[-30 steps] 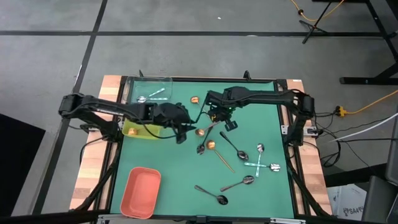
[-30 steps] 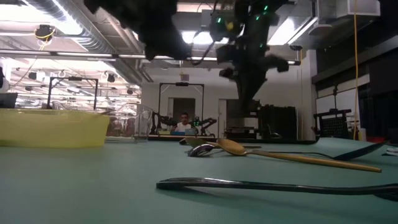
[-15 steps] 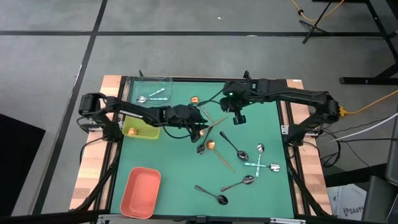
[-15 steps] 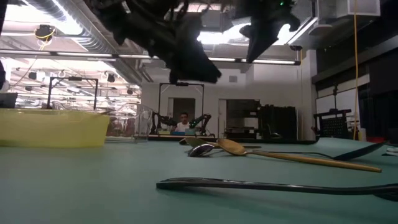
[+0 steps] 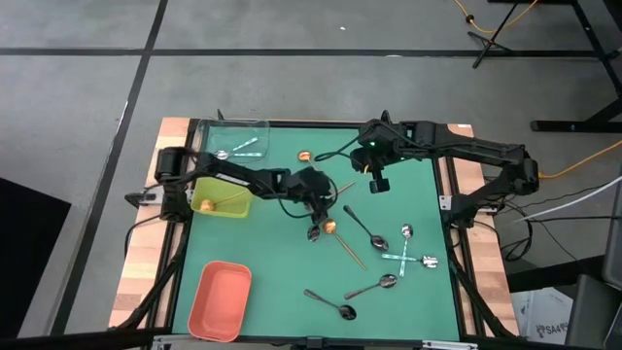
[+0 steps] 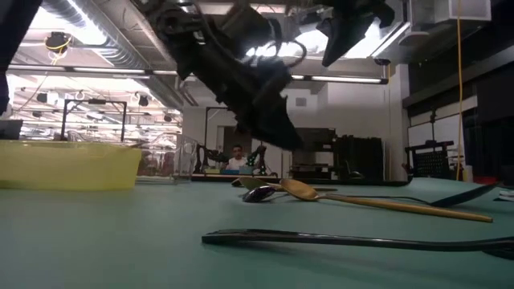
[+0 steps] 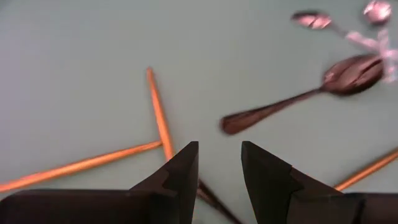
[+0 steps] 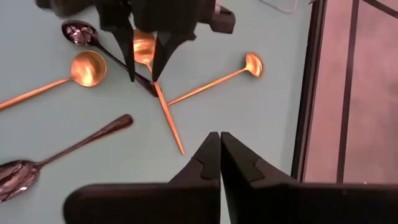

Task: Sort silverware by color (type)
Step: Put the gold spoon into the yellow bin

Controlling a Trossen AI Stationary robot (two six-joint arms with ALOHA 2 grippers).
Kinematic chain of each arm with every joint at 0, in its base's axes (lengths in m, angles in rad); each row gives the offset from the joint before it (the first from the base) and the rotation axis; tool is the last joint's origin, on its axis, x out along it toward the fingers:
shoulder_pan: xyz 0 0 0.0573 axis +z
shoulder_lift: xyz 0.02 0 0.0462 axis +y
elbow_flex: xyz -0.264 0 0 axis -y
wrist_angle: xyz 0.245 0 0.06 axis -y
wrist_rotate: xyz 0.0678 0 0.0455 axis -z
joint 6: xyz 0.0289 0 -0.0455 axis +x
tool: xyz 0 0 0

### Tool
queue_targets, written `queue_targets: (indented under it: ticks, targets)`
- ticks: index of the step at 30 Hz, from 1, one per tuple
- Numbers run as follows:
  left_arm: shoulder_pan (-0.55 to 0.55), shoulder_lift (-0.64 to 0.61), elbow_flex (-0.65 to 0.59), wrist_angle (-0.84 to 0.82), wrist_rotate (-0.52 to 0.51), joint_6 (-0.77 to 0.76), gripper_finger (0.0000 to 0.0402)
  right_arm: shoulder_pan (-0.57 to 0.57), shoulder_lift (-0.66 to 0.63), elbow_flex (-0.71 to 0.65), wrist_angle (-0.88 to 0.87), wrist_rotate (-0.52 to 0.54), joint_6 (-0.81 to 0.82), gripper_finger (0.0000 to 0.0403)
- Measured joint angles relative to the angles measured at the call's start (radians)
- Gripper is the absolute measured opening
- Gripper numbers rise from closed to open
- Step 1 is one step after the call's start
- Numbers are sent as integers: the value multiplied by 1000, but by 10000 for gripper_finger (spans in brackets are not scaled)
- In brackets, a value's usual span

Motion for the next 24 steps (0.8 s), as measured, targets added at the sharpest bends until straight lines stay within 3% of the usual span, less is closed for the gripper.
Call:
queue_targets:
  ticks: [11,24]
  targets:
    - [39,66,23,-149,6,-46,116,0,0,0,15,0,0,0]
    - [33,95,23,-139,9,-42,116,0,0,0,16,0,37,0]
